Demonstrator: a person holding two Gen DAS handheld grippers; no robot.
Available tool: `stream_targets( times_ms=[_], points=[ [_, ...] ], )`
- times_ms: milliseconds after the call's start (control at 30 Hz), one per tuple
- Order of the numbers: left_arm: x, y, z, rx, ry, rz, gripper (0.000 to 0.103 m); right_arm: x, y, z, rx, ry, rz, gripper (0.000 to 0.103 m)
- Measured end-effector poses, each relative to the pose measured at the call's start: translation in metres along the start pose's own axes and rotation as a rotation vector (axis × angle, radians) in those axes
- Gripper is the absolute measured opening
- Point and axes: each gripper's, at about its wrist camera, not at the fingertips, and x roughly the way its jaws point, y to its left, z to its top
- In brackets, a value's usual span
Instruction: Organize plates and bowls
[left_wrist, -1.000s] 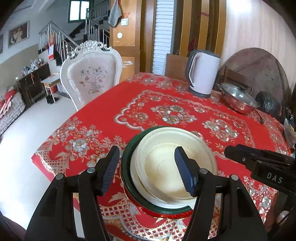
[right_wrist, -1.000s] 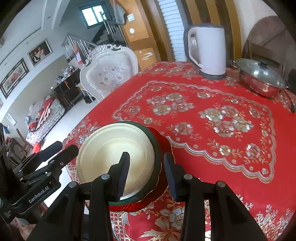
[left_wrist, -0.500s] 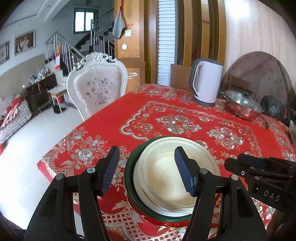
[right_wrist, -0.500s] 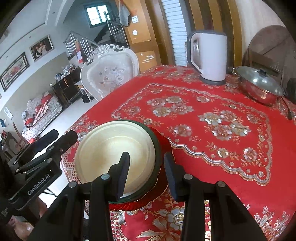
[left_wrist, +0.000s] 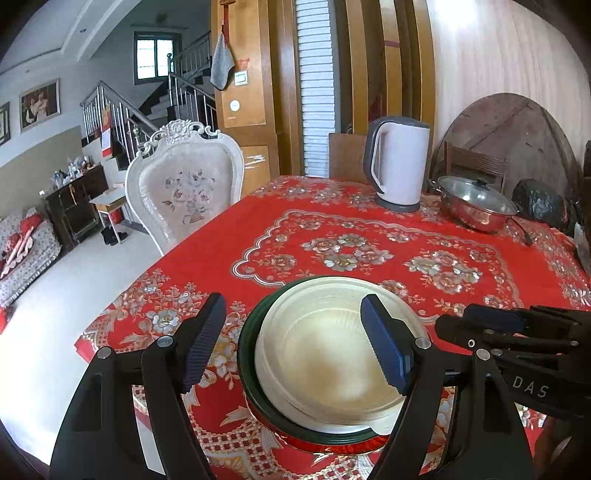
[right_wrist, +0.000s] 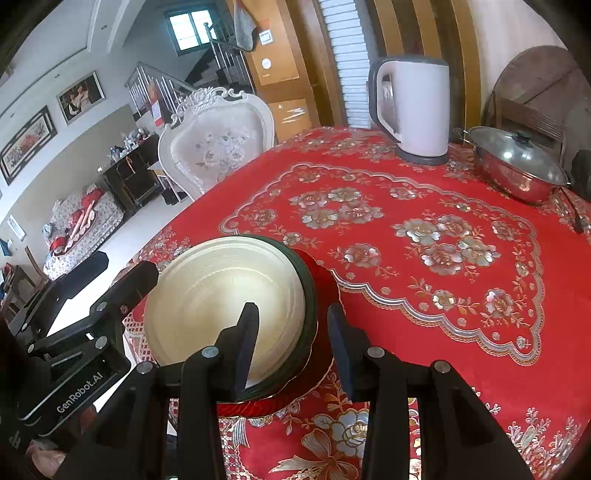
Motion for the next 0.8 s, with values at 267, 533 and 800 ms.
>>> stream_targets(
  times_ms=[267, 533, 800],
  points=[
    [0.0035, -0.0008, -0.0005, -0.003, 0.007, 0.014, 0.076, -0.0009, -0.0003, -0.0012, 0.002, 0.003, 0.0, 0.039],
    [0.0058, -0.0015, -0.0019, -0.002, 0.016, 0.0, 0.076, -0.0015, 0.0007, -0.0013, -0.01, -0.001, -0.016, 0.039],
    [0.0052, 0.0001, -0.0037, -0.017, 0.019, -0.006, 0.076, 0.0001, 0.0049, -0.001, -0.024, 0.0, -0.022, 0.039]
  ],
)
